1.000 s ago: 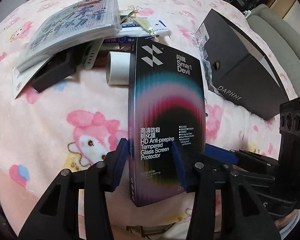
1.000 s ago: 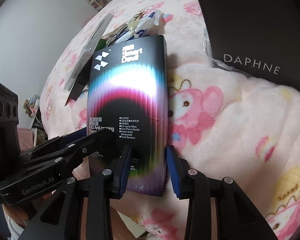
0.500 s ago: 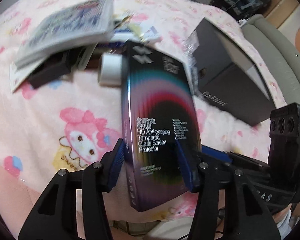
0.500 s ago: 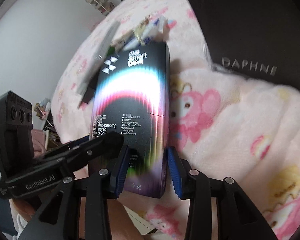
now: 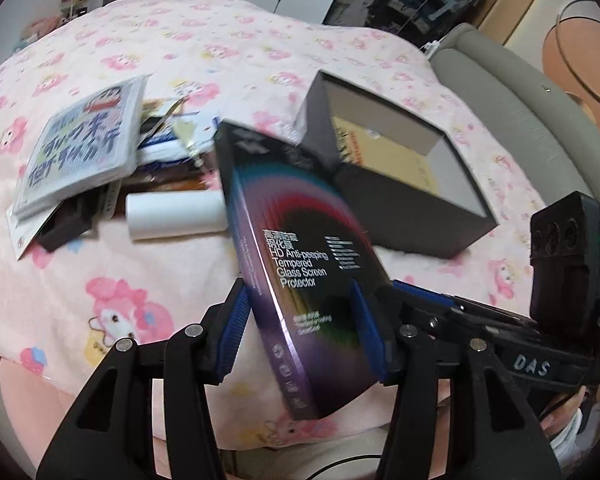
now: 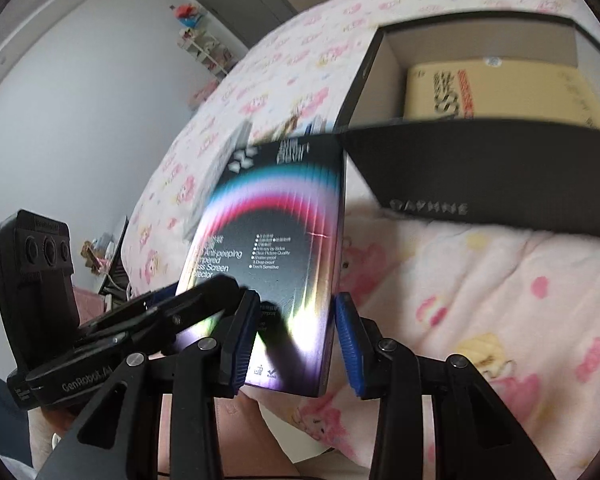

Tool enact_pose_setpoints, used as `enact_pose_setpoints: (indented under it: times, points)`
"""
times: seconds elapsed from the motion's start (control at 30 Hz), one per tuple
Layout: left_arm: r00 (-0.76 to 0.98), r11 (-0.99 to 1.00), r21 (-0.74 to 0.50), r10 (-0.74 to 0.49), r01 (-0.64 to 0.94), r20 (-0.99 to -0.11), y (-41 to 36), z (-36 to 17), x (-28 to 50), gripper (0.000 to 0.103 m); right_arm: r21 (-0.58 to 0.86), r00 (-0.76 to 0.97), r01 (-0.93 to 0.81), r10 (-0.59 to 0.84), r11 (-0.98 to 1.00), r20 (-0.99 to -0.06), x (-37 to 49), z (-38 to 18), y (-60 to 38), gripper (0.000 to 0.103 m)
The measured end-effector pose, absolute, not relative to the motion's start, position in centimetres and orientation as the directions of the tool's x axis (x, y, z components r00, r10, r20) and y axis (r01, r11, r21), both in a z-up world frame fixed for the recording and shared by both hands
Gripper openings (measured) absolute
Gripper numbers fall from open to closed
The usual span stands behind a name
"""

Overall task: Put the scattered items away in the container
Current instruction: 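Carry the black box with the right tool over the DAPHNE box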

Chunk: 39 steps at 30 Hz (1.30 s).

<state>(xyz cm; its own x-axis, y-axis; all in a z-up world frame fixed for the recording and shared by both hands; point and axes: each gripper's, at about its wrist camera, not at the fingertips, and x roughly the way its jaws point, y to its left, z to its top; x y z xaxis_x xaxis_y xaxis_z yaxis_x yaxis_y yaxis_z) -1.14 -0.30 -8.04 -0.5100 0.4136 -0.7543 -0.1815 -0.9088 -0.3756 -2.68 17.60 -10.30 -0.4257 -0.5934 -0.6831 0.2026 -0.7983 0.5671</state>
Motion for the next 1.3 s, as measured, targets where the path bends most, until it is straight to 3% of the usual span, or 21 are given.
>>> enact_pose_setpoints:
  times: [0.13,0.23,0.27,0.37,0.53,0.63,0.67,0.77,1.03,1.17,1.3]
  points:
    - [-0.518,-0.908,-0.363,0.417,-0.207,-0.747,0.8,-7.0,-1.3,0.051,0.583,-0.452,0.206,-0.605,-0.786,-0.656,-2.7,-8.6,18.7,0.034]
    - [-0.522,-0.912,-0.343,0.41,-0.224,-0.748,1.8,-6.4,-1.5,0.044,0.58,-0.467,0.221,-0.607,-0.784,-0.643,-2.7,-7.6,19.1,0.032]
    - [-0.523,-0.913,-0.337,0.407,-0.229,-0.749,2.1,-6.2,-1.6,0.039,0.576,-0.471,0.227,-0.606,-0.785,-0.641,-2.6,-7.4,19.2,0.016]
    - [-0.527,-0.916,-0.317,0.4,-0.245,-0.75,3.1,-5.6,-1.8,0.039,0.564,-0.479,0.245,-0.605,-0.788,-0.637,-2.5,-7.0,19.5,0.008]
    - [-0.468,-0.944,-0.248,0.325,-0.219,-0.822,3.9,-9.0,-2.6,0.036,0.604,-0.437,0.225,-0.633,-0.765,-0.639,-2.9,-8.7,19.8,0.008]
    - [-0.459,-0.973,-0.133,0.207,-0.189,-0.864,4.0,-11.2,-2.6,0.023,0.599,-0.395,0.198,-0.622,-0.776,-0.676,-3.1,-10.6,19.0,0.009]
    - [-0.452,-0.976,-0.138,0.201,-0.168,-0.869,3.3,-11.6,-2.6,0.02,0.6,-0.382,0.19,-0.622,-0.777,-0.684,-3.1,-11.2,18.8,0.009]
    - [-0.432,-0.976,-0.191,0.219,-0.108,-0.875,1.0,-12.5,-2.7,0.022,0.591,-0.354,0.179,-0.612,-0.787,-0.708,-3.2,-12.5,18.2,0.009]
    - [-0.414,-0.979,-0.202,0.196,-0.03,-0.889,-2.8,-13.2,-2.6,0.032,0.601,-0.211,0.139,-0.616,-0.787,-0.759,-3.8,-18.2,15.7,0.021]
    - [-0.371,-0.975,-0.223,0.208,-0.001,-0.905,-4.6,-14.9,-2.6,0.036,0.631,-0.156,0.186,-0.656,-0.753,-0.738,-4.2,-19.5,13.6,0.051]
    - [-0.344,-0.963,-0.27,0.245,0.026,-0.906,-6.0,-16.3,-2.8,0.041,0.593,-0.131,0.198,-0.621,-0.78,-0.773,-5.1,-21.0,12.3,0.054]
